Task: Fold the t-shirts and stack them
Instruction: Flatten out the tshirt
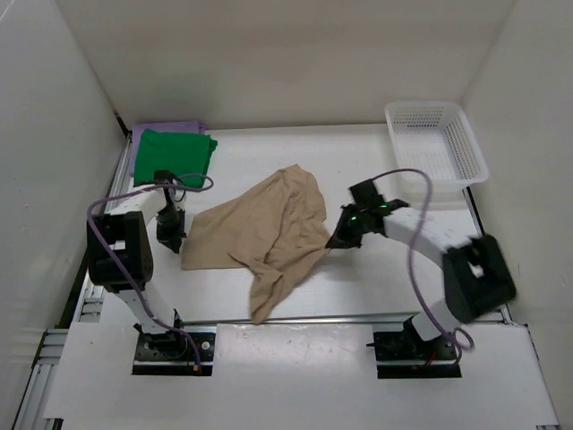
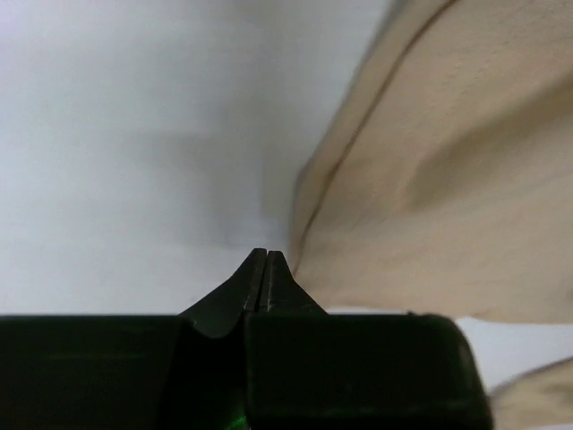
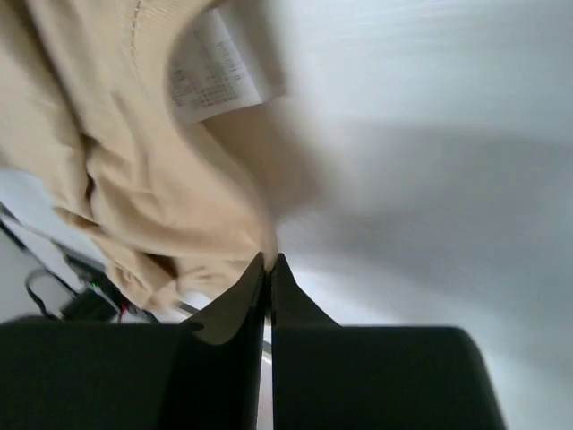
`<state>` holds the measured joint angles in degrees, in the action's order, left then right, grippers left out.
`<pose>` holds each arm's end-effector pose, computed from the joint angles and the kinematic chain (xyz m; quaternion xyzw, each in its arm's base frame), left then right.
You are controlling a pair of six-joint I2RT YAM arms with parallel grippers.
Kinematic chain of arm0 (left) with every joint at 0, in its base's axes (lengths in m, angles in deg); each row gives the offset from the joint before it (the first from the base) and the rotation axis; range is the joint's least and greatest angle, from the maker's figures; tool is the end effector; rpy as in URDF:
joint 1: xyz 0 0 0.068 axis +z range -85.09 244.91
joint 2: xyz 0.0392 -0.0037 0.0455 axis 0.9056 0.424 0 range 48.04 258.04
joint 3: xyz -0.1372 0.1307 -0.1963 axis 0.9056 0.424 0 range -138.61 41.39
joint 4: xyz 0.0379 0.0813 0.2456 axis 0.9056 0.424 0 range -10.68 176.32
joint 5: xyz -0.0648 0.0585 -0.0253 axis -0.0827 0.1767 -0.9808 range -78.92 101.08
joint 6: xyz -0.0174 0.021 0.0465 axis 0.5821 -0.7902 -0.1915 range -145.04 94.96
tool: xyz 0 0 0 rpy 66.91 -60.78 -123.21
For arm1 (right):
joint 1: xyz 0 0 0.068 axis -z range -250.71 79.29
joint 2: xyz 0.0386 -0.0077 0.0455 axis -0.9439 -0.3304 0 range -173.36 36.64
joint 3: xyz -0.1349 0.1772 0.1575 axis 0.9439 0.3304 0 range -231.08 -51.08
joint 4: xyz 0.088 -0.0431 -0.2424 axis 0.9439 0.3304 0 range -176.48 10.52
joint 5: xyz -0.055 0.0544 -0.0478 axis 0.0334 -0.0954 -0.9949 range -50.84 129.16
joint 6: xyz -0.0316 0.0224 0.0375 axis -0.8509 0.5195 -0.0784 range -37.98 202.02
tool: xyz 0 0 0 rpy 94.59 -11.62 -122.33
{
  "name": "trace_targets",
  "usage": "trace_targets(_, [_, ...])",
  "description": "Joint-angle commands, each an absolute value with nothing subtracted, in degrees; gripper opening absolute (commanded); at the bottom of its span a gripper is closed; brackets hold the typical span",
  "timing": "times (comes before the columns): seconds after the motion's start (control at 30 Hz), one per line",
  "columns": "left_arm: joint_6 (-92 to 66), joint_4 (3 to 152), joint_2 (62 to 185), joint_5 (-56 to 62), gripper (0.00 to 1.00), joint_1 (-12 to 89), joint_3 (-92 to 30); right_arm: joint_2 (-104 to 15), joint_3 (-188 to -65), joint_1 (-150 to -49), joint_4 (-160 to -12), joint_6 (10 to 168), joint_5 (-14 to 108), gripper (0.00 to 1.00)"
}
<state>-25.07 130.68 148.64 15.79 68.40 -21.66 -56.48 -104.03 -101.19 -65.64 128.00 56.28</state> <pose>0.3008 0.0213 0.1618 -0.0305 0.9986 0.0413 0.0082 0.2641 0.1677 0.1705 0.0922 0.9537 0.2664 0.1052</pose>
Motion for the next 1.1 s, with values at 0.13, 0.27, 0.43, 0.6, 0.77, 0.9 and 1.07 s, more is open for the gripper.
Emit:
trace_targets(0.13, [-25.04,140.49,125.76,11.53,0.1,72.64,-32.42,-19.2,-111.1,-102.08,-51.24,111.3,41.98,0.0])
trace_targets(0.27, [-25.04,140.68,118.11,8.18,0.1,72.64,-44.54,-9.52,-119.77,-102.61,-51.24,110.76,38.72,0.0])
trace_targets(0.43, [-25.04,141.37,121.33,11.25,0.1,70.71,-48.0,-12.48,-132.54,-104.71,-55.62,108.91,40.38,0.0])
trace_targets(0.6, [-25.04,140.33,123.45,9.41,0.1,70.71,-46.42,-23.37,-137.99,-109.11,-64.49,109.53,46.1,0.0])
trace_targets(0.77, [-25.04,139.09,125.29,8.88,0.1,70.71,-46.41,-36.81,-148.09,-113.51,-71.98,113.56,23.93,0.0])
trace_targets(0.9, [-25.04,139.26,130.03,9.49,0.22,69.31,-49.31,-59.02,-171.79,-106.94,-55.17,117.88,10.08,0.35])
trace_targets(1.07, [-25.04,140.58,138.37,11.86,0.61,63.35,-52.13,-89.02,-193.46,-90.6,-36.84,121.21,31.01,1.0])
